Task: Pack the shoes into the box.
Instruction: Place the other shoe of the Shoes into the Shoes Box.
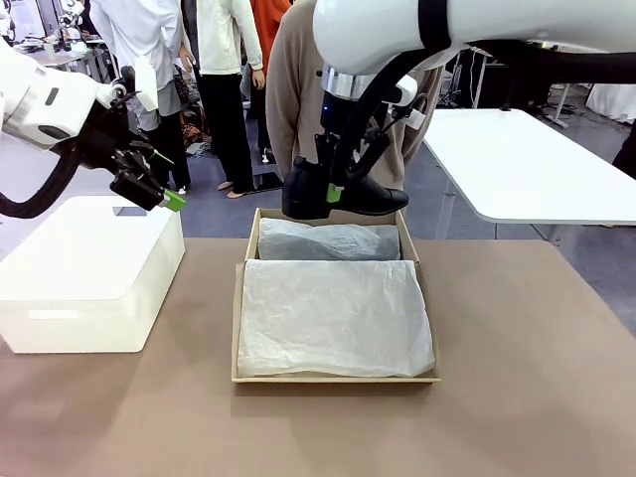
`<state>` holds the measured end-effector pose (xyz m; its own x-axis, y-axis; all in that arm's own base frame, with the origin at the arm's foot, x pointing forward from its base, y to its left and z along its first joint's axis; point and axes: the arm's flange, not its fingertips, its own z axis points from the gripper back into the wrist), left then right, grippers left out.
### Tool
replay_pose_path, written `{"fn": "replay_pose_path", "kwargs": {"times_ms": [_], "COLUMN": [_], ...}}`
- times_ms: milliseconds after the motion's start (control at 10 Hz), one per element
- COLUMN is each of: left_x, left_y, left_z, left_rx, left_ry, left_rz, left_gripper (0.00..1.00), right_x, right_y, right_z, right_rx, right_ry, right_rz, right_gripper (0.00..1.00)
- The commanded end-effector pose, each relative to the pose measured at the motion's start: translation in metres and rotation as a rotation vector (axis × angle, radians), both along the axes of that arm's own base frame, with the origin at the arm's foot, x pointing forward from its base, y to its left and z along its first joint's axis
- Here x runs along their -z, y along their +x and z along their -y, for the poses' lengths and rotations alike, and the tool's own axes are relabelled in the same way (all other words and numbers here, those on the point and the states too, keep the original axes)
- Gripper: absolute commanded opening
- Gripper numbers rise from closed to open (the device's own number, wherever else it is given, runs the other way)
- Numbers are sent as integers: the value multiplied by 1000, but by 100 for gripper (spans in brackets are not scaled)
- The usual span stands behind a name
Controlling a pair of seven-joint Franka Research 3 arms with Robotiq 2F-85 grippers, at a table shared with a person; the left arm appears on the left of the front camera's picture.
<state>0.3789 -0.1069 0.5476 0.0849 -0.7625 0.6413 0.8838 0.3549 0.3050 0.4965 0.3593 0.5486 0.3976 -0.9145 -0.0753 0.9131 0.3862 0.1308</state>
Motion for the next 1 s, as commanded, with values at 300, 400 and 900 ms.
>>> {"fn": "replay_pose_path", "kwargs": {"times_ms": [300, 400, 900], "left_x": [2, 2, 2], "left_y": [2, 2, 2], "left_z": [-1, -1, -1], "left_rx": [21, 21, 21], "left_ry": [-12, -12, -12], "left_rz": [3, 3, 3], "left_gripper": [100, 100, 100], "right_x": [0, 0, 12], "right_y": [-4, -4, 2], "right_z": [8, 8, -20], "right_rx": [-11, -11, 196], "right_ry": [15, 15, 1], "right_rz": [-15, -15, -42], "right_gripper": [0, 0, 0]}}
